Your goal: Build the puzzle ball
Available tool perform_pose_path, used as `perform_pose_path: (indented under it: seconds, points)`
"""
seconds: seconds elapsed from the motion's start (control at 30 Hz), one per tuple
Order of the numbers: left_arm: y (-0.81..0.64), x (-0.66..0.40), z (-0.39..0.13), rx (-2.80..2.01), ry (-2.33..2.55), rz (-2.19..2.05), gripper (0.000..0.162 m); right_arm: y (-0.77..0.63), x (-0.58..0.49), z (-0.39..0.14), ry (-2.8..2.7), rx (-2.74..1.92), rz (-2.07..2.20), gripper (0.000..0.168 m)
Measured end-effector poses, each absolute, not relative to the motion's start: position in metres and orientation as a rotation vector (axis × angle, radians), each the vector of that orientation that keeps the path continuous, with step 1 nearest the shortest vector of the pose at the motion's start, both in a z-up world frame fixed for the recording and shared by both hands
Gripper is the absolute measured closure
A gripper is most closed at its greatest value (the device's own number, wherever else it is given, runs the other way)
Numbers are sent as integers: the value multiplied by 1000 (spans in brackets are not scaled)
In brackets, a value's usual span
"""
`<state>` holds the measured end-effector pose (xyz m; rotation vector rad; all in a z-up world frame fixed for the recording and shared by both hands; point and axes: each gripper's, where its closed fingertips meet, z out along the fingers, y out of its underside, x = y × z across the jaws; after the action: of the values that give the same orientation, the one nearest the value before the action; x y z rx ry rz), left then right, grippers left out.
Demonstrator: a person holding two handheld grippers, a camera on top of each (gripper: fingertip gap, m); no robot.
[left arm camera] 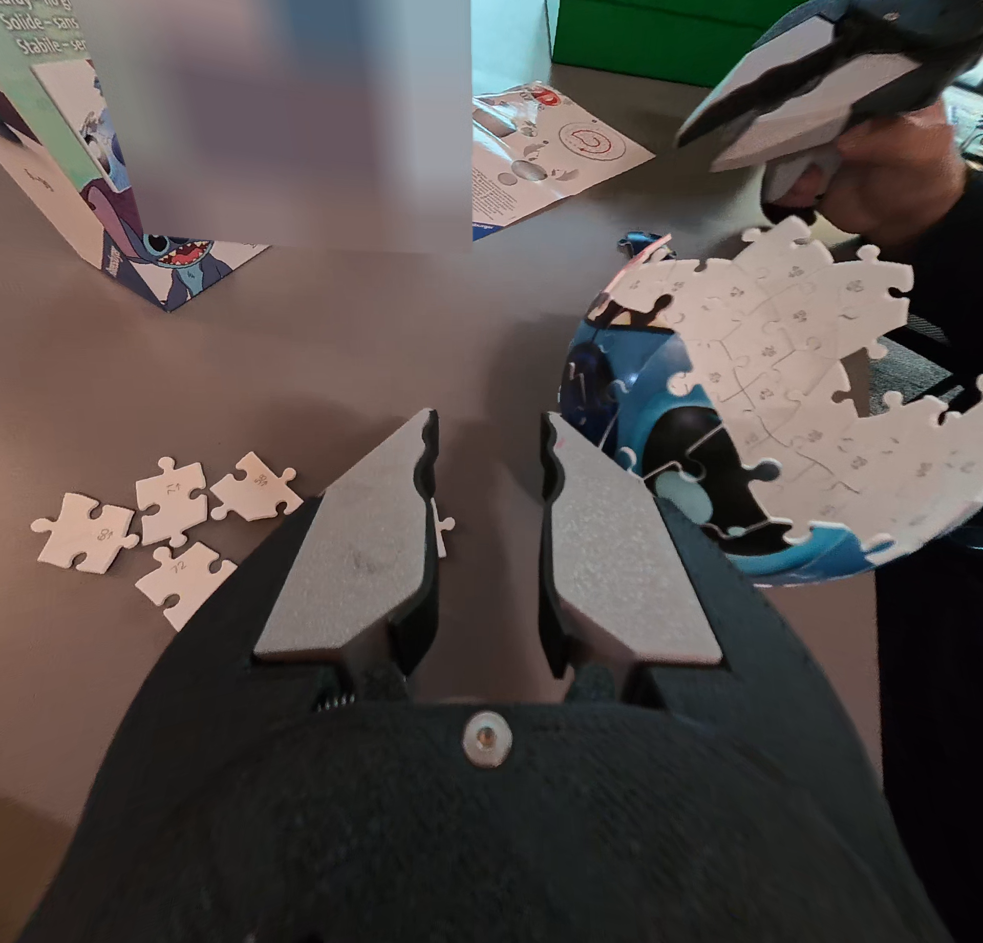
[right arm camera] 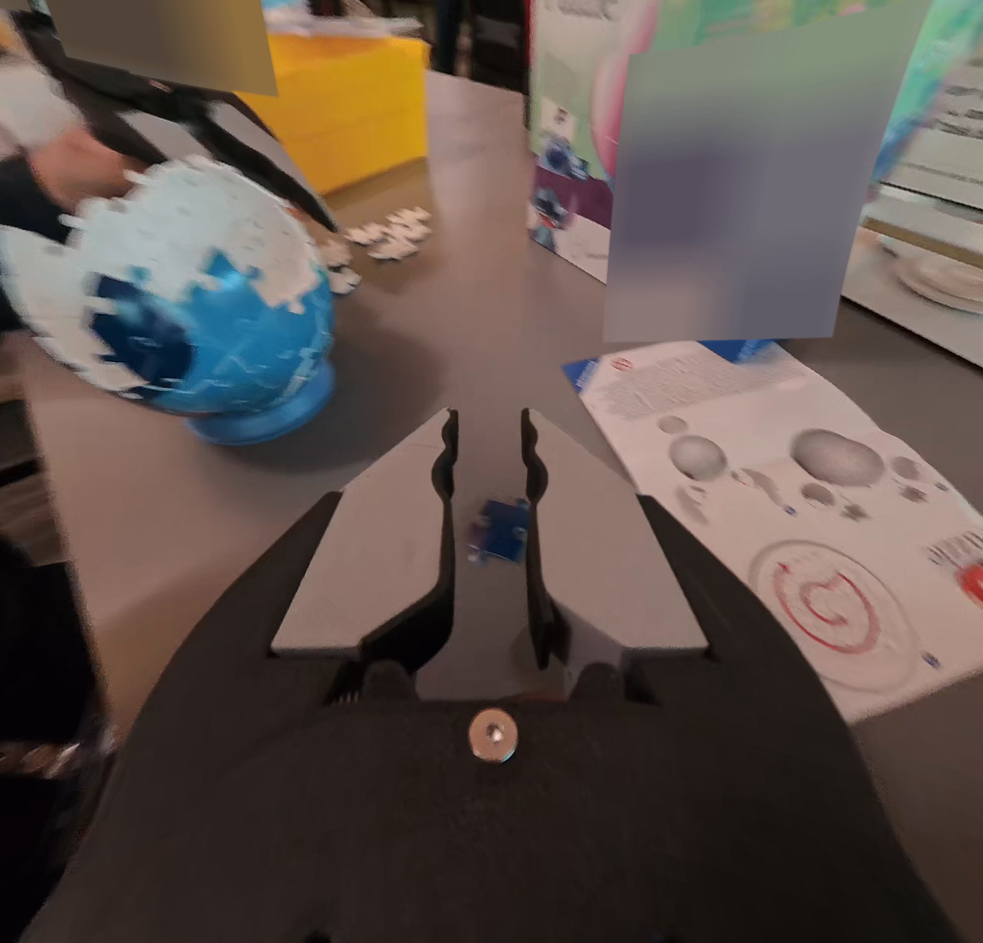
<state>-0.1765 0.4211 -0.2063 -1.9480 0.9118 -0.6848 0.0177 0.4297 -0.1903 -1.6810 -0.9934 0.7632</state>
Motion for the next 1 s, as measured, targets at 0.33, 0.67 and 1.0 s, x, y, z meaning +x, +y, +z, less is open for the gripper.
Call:
perform_pose_path:
  seconds: [0.33,0.67,1.0]
  points:
    - [421,-177,-215,-1986,934,-654,126,353,-53,-191,-1242,-1636,815,120]
    - [417,-175,-212,-1967,957,-650,131,345,-66,-196,-1211,-1660,787,99]
    - [413,-174,-208,-1936,995,-650,135,356,-61,-194,-1149,-1671,780,99]
